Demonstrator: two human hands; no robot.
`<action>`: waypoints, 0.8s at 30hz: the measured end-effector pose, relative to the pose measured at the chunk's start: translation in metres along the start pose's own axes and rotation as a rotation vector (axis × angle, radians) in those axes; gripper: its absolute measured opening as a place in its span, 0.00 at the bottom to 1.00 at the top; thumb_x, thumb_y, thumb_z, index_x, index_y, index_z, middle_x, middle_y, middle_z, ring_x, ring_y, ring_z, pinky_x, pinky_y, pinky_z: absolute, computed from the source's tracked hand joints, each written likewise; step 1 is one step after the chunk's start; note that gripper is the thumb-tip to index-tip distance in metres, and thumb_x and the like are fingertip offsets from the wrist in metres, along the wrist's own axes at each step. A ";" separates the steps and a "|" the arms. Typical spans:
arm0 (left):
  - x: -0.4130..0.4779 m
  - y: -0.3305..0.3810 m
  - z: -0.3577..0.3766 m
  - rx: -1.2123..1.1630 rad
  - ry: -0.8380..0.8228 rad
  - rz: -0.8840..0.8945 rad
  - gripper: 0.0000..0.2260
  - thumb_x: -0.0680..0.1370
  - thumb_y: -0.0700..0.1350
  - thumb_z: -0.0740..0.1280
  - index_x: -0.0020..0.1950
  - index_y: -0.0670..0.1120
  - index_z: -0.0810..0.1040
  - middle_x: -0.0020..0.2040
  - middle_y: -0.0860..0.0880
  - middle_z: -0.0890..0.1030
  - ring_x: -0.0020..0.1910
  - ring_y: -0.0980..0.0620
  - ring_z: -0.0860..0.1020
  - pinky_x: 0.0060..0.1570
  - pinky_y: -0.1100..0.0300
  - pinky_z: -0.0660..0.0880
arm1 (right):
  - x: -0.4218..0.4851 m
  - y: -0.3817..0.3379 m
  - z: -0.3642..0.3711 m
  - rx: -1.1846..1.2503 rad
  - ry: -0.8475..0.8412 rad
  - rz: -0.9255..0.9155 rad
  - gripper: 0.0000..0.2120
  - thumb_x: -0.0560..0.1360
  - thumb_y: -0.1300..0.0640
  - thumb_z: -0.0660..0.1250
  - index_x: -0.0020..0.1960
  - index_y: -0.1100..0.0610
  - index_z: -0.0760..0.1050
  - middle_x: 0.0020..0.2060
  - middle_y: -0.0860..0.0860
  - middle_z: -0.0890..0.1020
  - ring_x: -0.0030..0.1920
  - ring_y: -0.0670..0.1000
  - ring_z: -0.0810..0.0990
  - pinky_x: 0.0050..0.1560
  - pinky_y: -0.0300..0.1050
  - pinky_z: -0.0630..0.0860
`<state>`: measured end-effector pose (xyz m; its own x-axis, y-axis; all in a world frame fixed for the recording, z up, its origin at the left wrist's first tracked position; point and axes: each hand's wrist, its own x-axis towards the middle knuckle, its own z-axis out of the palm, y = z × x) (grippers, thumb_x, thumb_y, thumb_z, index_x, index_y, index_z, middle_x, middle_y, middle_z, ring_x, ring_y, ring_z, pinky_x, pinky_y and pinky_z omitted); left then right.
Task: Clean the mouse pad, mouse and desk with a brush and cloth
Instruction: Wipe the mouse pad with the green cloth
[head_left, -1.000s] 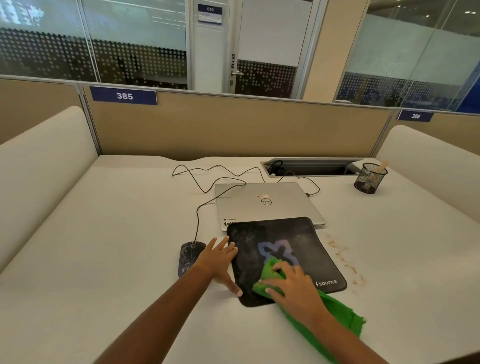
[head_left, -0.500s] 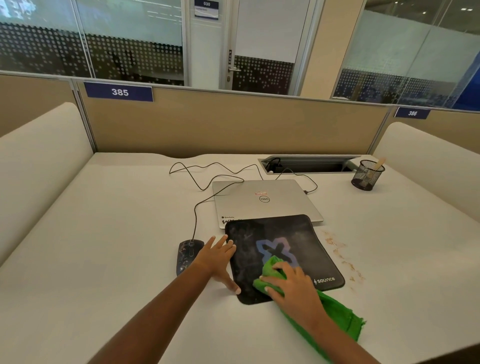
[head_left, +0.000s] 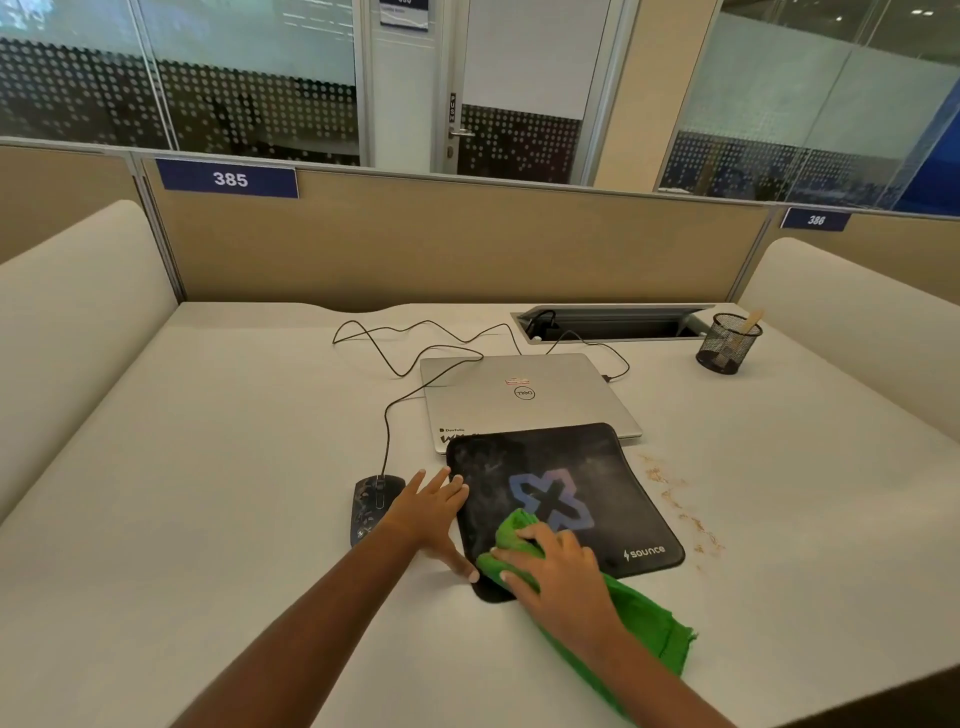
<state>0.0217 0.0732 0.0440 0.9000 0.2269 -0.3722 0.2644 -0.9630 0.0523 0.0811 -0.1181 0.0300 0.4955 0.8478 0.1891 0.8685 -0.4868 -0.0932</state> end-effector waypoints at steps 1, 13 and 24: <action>0.000 0.000 0.000 0.000 -0.002 -0.002 0.50 0.70 0.67 0.66 0.78 0.45 0.42 0.79 0.46 0.43 0.77 0.45 0.39 0.74 0.46 0.37 | 0.002 0.008 -0.002 0.025 -0.020 0.031 0.13 0.69 0.43 0.70 0.53 0.38 0.78 0.53 0.44 0.79 0.47 0.50 0.79 0.39 0.45 0.75; -0.005 0.005 0.001 0.034 0.053 -0.057 0.49 0.69 0.68 0.65 0.78 0.46 0.45 0.79 0.45 0.46 0.78 0.45 0.43 0.75 0.46 0.39 | 0.104 -0.011 0.011 0.060 -0.057 0.421 0.13 0.80 0.48 0.54 0.63 0.50 0.64 0.62 0.56 0.70 0.61 0.60 0.71 0.57 0.55 0.71; -0.005 0.008 -0.003 -0.026 0.114 -0.028 0.48 0.67 0.66 0.70 0.76 0.42 0.52 0.78 0.47 0.53 0.77 0.47 0.48 0.75 0.46 0.40 | 0.118 -0.023 0.026 -0.025 -0.070 0.160 0.15 0.80 0.47 0.52 0.62 0.45 0.71 0.68 0.54 0.64 0.60 0.57 0.67 0.56 0.52 0.67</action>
<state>0.0208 0.0647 0.0488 0.9253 0.2705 -0.2658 0.2978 -0.9522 0.0678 0.1200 -0.0012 0.0288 0.6280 0.7711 0.1053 0.7782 -0.6212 -0.0919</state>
